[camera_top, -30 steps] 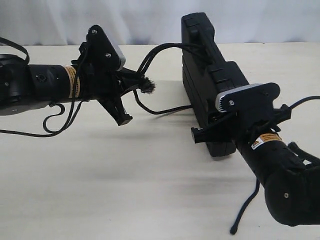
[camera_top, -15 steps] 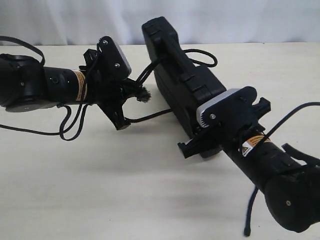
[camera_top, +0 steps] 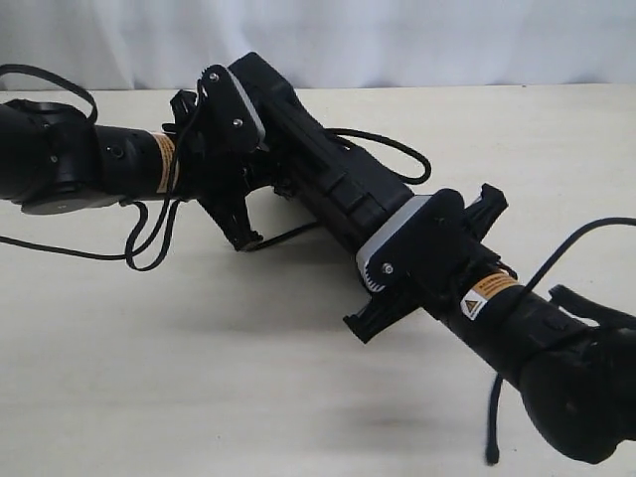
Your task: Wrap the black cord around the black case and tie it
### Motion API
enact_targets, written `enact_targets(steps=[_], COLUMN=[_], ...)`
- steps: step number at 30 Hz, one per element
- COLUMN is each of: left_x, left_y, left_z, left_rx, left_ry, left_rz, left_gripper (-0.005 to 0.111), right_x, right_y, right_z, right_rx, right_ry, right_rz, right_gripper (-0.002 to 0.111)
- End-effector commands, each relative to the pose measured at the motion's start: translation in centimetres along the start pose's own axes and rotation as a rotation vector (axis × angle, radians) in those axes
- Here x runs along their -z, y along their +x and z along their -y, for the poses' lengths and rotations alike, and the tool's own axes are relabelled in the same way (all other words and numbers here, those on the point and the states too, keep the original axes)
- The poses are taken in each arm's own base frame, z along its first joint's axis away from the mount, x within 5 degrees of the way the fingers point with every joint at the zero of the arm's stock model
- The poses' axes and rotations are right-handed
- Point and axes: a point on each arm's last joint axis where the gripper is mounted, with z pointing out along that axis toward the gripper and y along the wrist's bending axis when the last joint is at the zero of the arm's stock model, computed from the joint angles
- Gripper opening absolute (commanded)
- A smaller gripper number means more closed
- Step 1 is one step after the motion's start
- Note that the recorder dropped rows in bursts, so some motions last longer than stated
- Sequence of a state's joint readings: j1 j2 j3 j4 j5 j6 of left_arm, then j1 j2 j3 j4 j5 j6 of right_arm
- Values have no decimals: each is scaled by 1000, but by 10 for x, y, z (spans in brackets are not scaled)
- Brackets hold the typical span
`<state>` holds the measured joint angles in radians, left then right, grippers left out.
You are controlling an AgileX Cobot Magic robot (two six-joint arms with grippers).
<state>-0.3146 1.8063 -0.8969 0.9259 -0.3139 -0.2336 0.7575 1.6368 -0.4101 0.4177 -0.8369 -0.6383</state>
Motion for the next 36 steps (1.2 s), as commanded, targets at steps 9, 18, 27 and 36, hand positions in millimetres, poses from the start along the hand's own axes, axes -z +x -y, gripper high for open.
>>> enact_targets(steps=[9, 18, 27, 36], left_x=[-6, -6, -6, -6], left_y=[-15, -18, -16, -16], left_z=[-3, -3, -5, -5], left_rx=[38, 38, 74, 71], left_ry=[12, 20, -4, -4], left_rz=[137, 171, 147, 147], left_gripper=[0, 0, 0, 0], right_x=[7, 3, 5, 29], right_y=[7, 10, 9, -14], right_z=[-2, -21, -18, -10], right_rx=[111, 200, -28, -161], right_ry=[173, 45, 78, -39], right_rz=[-110, -95, -102, -124], right_gripper=[5, 6, 62, 72])
